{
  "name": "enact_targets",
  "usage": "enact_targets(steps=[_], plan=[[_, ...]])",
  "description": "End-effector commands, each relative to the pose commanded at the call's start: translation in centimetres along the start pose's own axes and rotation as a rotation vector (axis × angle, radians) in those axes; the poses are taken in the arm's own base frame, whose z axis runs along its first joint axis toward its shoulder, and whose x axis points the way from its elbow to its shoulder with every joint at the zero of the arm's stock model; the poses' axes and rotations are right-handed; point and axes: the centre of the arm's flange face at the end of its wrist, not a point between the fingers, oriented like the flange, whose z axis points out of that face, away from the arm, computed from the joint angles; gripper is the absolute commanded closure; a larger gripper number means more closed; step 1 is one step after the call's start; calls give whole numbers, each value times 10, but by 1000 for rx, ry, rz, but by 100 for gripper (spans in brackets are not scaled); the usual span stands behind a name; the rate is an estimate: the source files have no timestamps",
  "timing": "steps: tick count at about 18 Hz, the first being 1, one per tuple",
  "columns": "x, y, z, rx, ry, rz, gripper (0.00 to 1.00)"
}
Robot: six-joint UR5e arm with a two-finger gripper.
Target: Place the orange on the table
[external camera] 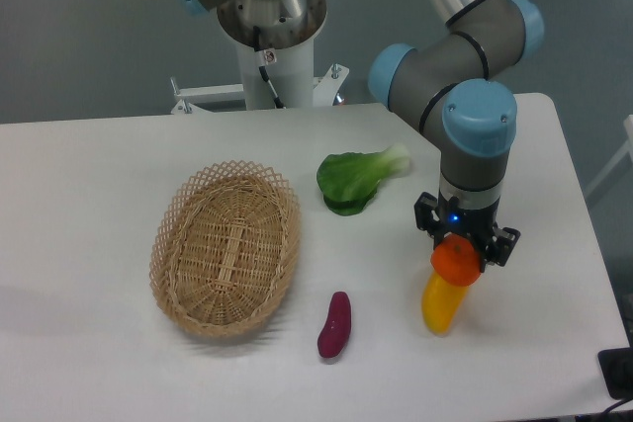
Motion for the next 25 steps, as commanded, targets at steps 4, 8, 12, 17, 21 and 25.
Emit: enact_targets(steps=[4, 8, 12, 17, 21, 25], plan=[[1, -1, 0, 0, 0, 5, 47], [0, 0, 0, 1, -1, 3, 47], [-1, 0, 0, 1, -3, 3, 46], [-1, -1, -1, 1, -3, -2, 46], [3, 0, 5, -2, 7, -6, 46], [14, 0, 16, -7, 23, 0, 45]])
